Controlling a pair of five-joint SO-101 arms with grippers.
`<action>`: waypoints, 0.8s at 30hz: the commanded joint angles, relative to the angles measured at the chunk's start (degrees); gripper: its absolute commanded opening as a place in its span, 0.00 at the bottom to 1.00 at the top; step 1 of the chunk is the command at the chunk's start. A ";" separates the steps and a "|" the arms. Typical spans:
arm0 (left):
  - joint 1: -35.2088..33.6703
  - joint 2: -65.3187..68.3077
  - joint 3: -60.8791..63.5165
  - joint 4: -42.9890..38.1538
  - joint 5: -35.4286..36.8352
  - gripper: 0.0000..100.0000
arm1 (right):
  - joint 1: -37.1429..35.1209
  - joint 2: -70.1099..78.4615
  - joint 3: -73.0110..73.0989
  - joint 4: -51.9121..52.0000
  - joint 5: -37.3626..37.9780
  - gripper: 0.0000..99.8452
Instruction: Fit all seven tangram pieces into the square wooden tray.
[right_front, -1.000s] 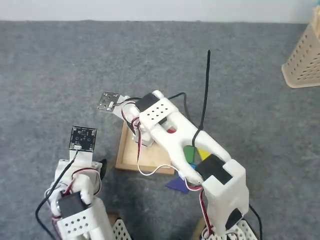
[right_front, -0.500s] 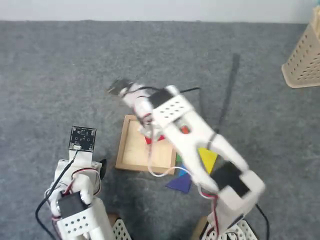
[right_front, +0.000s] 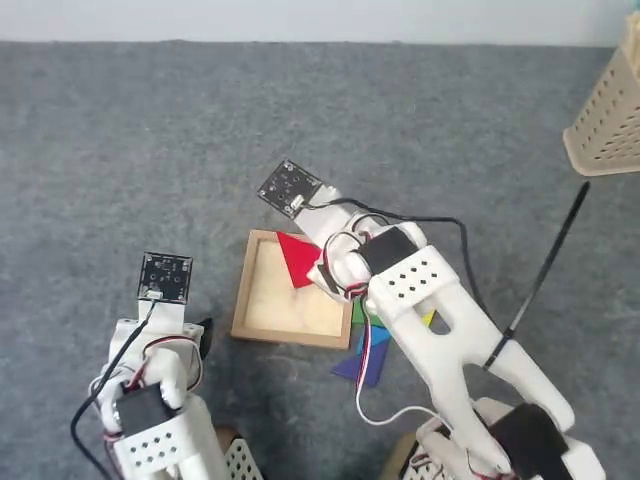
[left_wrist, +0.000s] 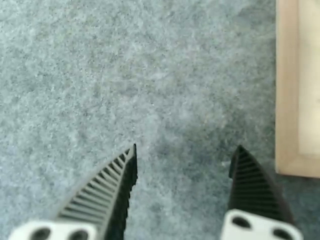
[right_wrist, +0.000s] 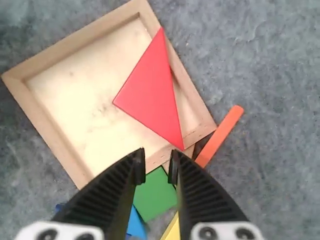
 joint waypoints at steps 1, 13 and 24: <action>-0.18 -0.88 -0.48 0.26 -0.62 0.28 | 0.40 1.36 -0.35 -2.59 -0.70 0.07; -0.09 -0.88 -0.48 0.26 -0.62 0.28 | 0.31 11.38 -0.35 -13.14 -5.71 0.07; -0.09 -0.88 -0.48 0.26 -0.62 0.28 | -0.22 14.55 -0.44 -17.19 -6.59 0.07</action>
